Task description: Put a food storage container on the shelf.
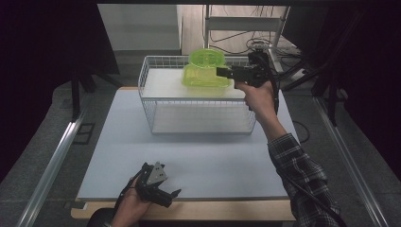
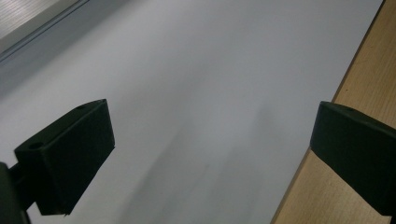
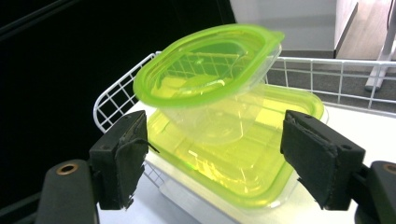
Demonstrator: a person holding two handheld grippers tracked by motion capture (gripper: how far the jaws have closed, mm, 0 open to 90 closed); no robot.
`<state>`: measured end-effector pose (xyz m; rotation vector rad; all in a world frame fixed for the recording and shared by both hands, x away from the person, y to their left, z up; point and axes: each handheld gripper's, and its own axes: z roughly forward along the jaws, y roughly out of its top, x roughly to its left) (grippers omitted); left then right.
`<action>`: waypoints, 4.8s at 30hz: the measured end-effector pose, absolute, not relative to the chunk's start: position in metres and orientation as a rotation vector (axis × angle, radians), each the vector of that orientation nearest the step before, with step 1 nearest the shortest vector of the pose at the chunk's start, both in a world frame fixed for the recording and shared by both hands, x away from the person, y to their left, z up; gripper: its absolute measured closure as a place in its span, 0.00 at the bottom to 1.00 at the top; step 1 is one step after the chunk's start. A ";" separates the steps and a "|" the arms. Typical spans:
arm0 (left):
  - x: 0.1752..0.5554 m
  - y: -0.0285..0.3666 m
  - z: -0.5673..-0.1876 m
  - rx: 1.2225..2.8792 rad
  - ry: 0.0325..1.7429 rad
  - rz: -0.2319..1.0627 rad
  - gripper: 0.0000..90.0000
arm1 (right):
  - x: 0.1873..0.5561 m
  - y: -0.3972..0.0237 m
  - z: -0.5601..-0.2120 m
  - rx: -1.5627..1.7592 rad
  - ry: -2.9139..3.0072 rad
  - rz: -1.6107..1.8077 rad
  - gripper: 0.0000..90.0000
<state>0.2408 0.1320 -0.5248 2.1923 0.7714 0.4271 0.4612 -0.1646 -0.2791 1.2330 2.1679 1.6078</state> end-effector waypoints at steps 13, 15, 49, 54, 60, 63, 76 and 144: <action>0.242 0.133 -0.525 2.187 0.777 0.418 0.00 | 0.440 -0.173 -0.292 1.127 2.191 1.571 0.23; 0.242 0.133 -0.525 2.187 0.777 0.418 0.00 | 0.439 -0.173 -0.293 1.128 2.195 1.573 0.23; 0.243 0.133 -0.524 2.163 0.798 0.384 0.00 | 0.411 -0.190 -0.330 1.016 2.295 1.513 0.11; 0.243 0.134 -0.523 2.152 0.812 0.369 0.00 | 0.408 -0.190 -0.336 1.003 2.312 1.493 0.10; 0.243 0.135 -0.523 2.153 0.818 0.366 0.00 | 0.403 -0.189 -0.343 0.985 2.316 1.477 0.08; 0.243 0.134 -0.523 2.155 0.820 0.365 0.00 | 0.400 -0.190 -0.347 0.975 2.313 1.470 0.07; 0.243 0.133 -0.524 2.178 0.815 0.379 0.00 | 0.390 -0.195 -0.370 0.984 2.305 1.474 0.07; 0.242 0.131 -0.525 2.200 0.802 0.408 0.00 | 0.320 -0.249 -0.471 1.006 2.358 1.171 0.00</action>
